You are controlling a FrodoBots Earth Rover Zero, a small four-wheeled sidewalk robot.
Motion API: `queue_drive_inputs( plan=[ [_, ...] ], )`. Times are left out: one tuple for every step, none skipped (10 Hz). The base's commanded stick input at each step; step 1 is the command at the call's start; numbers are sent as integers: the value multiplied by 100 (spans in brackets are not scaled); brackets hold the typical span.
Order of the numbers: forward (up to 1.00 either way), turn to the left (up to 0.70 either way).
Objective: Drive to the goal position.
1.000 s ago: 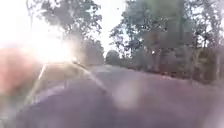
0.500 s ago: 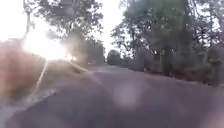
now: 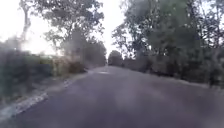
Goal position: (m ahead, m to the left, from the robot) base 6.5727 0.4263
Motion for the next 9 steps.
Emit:
queue_drive_inputs(
  plan=[
    [100, 0],
    [100, 0],
    [100, 0],
    [100, 0],
    [100, 0],
    [100, 0],
    [100, 0],
    [100, 0],
    [100, 0]
  ],
)
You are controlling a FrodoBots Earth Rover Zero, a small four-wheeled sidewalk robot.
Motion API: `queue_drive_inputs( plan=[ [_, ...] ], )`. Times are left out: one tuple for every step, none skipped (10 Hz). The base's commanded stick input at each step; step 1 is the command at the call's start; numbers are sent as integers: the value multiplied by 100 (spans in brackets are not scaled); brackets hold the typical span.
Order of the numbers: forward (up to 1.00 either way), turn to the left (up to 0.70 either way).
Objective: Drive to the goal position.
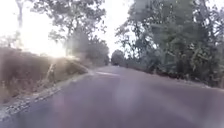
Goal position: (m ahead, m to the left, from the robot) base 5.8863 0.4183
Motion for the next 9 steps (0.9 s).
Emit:
queue_drive_inputs(
  plan=[
    [100, 0],
    [100, 0],
    [100, 0],
    [100, 0],
    [100, 0],
    [100, 0],
    [100, 0],
    [100, 0],
    [100, 0]
  ],
)
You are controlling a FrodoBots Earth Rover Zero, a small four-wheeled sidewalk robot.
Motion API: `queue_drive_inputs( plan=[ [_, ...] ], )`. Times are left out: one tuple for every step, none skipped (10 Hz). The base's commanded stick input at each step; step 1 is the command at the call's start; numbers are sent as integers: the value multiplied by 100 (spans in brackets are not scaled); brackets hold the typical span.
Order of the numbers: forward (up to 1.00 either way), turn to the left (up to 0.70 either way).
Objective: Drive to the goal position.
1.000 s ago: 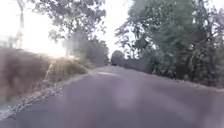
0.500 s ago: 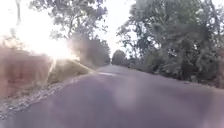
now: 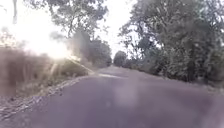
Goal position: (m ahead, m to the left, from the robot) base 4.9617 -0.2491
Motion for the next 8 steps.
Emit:
queue_drive_inputs(
  plan=[
    [100, 0],
    [100, 0],
    [100, 0],
    [100, 0],
    [100, 0],
    [100, 0],
    [100, 0],
    [100, 0]
  ],
)
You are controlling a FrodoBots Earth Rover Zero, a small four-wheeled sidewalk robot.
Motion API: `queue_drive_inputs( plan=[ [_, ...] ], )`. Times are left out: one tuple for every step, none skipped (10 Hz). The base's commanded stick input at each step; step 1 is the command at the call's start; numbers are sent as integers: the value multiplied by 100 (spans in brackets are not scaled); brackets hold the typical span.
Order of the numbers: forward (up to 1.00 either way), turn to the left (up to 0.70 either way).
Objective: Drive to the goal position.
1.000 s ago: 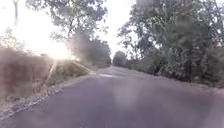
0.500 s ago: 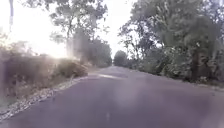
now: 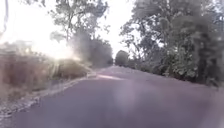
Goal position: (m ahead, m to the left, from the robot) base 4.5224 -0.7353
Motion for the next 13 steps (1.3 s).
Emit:
queue_drive_inputs(
  plan=[
    [100, 0],
    [100, 0],
    [100, 0],
    [100, 0],
    [100, 0],
    [100, 0],
    [100, 0],
    [100, 0],
    [100, 0],
    [100, 0],
    [100, 0],
    [100, 0],
    [100, 0]
  ],
)
